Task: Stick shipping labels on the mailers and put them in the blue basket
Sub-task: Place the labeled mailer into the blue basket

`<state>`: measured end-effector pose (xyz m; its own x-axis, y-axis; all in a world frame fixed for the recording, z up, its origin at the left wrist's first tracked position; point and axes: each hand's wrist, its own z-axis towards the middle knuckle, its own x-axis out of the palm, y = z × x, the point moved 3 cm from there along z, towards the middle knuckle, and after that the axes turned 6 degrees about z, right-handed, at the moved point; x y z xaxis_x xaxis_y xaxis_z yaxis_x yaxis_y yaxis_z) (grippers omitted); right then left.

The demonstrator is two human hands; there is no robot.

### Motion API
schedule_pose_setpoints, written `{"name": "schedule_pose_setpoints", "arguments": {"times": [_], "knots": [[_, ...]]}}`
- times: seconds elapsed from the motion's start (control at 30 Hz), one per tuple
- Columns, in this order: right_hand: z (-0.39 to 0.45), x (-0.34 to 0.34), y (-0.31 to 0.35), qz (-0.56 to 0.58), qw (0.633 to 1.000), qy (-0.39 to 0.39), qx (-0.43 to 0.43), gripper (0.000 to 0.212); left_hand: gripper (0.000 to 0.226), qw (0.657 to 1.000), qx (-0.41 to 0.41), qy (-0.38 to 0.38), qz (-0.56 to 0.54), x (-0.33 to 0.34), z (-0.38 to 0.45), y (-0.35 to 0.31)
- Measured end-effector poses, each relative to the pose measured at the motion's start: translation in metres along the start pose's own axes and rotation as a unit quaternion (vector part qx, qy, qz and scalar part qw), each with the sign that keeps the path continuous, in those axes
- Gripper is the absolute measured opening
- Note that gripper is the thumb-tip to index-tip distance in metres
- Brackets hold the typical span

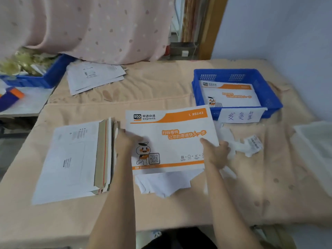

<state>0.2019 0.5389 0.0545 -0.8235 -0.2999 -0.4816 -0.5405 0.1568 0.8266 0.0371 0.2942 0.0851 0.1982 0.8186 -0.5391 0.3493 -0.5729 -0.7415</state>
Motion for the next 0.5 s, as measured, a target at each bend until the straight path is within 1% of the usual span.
{"name": "schedule_pose_setpoints", "arguments": {"times": [0.13, 0.2, 0.23, 0.3, 0.37, 0.5], "knots": [[0.042, -0.034, 0.015, 0.027, 0.996, -0.075, -0.034, 0.056, 0.071, 0.999, 0.038, 0.012, 0.014, 0.057, -0.002, -0.056], [0.07, -0.052, 0.029, 0.064, 0.993, -0.089, -0.046, 0.046, 0.074, 0.997, 0.068, 0.017, 0.014, 0.087, -0.008, -0.095], [0.087, -0.06, 0.037, 0.081, 0.991, -0.095, -0.051, 0.044, 0.076, 0.996, 0.087, 0.02, 0.016, 0.102, -0.011, -0.114], [0.123, -0.078, 0.057, 0.107, 0.986, -0.107, -0.069, 0.047, 0.077, 0.991, 0.126, 0.034, 0.018, 0.132, -0.013, -0.15], [0.16, -0.091, 0.078, 0.109, 0.985, -0.105, -0.086, 0.052, 0.079, 0.986, 0.16, 0.044, 0.014, 0.161, -0.01, -0.181], [0.226, -0.099, 0.111, 0.051, 0.991, -0.082, -0.093, 0.059, 0.094, 0.979, 0.191, 0.057, 0.044, 0.213, 0.002, -0.231]]}}
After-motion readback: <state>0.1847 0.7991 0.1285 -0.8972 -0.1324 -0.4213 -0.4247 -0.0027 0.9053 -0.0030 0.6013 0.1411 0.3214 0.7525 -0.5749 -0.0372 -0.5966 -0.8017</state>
